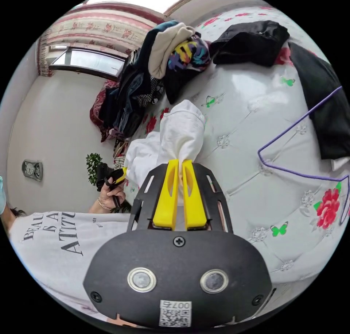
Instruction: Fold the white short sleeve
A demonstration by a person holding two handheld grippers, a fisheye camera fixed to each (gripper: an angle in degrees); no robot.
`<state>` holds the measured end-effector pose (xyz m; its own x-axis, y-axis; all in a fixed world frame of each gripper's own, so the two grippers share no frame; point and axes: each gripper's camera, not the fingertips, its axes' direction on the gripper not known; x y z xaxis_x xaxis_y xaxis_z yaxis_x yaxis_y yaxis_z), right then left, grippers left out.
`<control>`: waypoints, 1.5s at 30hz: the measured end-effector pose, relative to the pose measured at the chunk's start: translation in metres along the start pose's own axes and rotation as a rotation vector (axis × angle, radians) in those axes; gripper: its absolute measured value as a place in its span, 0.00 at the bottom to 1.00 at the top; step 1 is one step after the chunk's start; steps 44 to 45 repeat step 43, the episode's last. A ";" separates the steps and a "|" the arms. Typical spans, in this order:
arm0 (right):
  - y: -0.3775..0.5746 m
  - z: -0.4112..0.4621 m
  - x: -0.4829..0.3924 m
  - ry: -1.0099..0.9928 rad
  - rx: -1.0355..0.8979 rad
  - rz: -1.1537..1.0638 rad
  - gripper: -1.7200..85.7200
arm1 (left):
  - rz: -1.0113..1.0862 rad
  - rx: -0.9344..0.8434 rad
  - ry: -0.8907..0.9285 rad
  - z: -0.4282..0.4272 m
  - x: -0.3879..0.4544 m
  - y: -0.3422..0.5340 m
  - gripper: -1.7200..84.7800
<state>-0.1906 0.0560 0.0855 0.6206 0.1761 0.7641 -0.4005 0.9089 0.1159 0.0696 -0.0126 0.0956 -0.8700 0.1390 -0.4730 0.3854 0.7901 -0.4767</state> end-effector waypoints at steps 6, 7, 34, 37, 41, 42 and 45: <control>-0.016 -0.125 0.013 0.061 0.241 -0.087 0.02 | 0.211 -0.058 0.118 0.081 0.098 -0.076 0.03; -0.019 -0.151 0.015 0.088 0.287 -0.103 0.02 | 0.255 -0.072 0.143 0.101 0.120 -0.090 0.03; 0.027 -0.095 0.140 0.820 -0.040 0.092 0.05 | -0.052 -0.207 -0.421 0.132 0.074 0.052 0.09; 0.015 -0.090 0.127 0.757 -0.174 0.091 0.03 | -0.094 -0.074 -0.449 0.106 0.083 0.083 0.10; 0.020 -0.091 0.090 0.482 -0.279 0.088 0.03 | -0.149 0.006 -0.473 0.080 0.082 0.122 0.10; 0.023 -0.090 0.083 0.443 -0.294 0.081 0.03 | -0.158 0.016 -0.477 0.076 0.080 0.127 0.10; 0.029 -0.083 0.072 0.376 -0.341 0.069 0.03 | -0.178 0.043 -0.488 0.067 0.076 0.136 0.10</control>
